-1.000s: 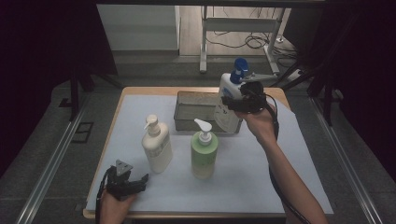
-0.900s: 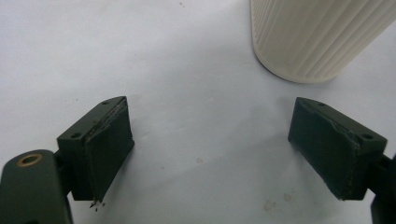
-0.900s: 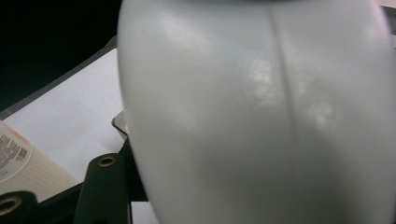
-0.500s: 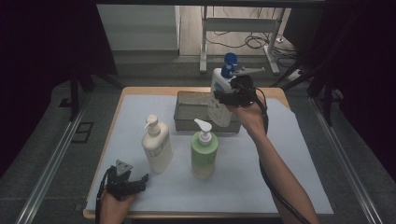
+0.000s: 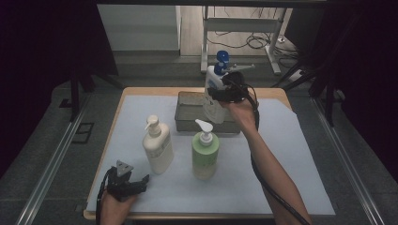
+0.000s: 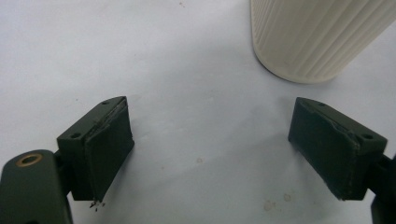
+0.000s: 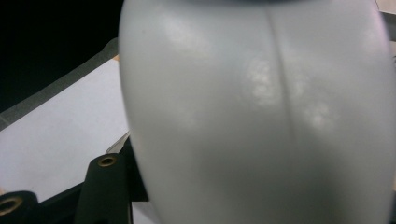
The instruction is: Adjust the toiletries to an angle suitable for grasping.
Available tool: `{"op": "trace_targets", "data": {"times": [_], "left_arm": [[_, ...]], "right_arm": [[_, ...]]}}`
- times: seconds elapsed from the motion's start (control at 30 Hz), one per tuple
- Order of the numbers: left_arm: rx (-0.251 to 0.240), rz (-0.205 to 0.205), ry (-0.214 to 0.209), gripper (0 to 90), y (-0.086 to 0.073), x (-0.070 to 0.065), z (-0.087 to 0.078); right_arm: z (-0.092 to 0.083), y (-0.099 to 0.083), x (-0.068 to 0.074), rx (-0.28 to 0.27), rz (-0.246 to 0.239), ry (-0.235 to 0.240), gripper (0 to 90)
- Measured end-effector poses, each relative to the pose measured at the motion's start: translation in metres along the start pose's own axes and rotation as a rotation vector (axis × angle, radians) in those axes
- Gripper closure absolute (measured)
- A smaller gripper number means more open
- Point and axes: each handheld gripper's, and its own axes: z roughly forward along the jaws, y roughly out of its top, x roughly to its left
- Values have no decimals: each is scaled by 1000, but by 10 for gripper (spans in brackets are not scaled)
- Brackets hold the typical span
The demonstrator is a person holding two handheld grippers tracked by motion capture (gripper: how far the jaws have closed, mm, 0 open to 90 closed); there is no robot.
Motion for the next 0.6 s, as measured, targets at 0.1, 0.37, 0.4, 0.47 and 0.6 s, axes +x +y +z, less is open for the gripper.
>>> {"op": "trace_targets", "data": {"times": [0.1, 0.37, 0.4, 0.47, 0.6], "left_arm": [[0, 0, 0, 132, 0, 0, 0], [-1, -1, 0, 132, 0, 0, 0], [0, 0, 0, 132, 0, 0, 0], [0, 0, 0, 133, 0, 0, 0], [0, 0, 0, 132, 0, 0, 0]], "right_arm": [[5, 3, 1, -2, 0, -1, 404], [20, 10, 3, -7, 2, -11, 404], [22, 10, 2, -8, 1, -12, 404], [25, 11, 2, -11, -1, -15, 404], [32, 12, 2, -12, -6, -29, 404]]}}
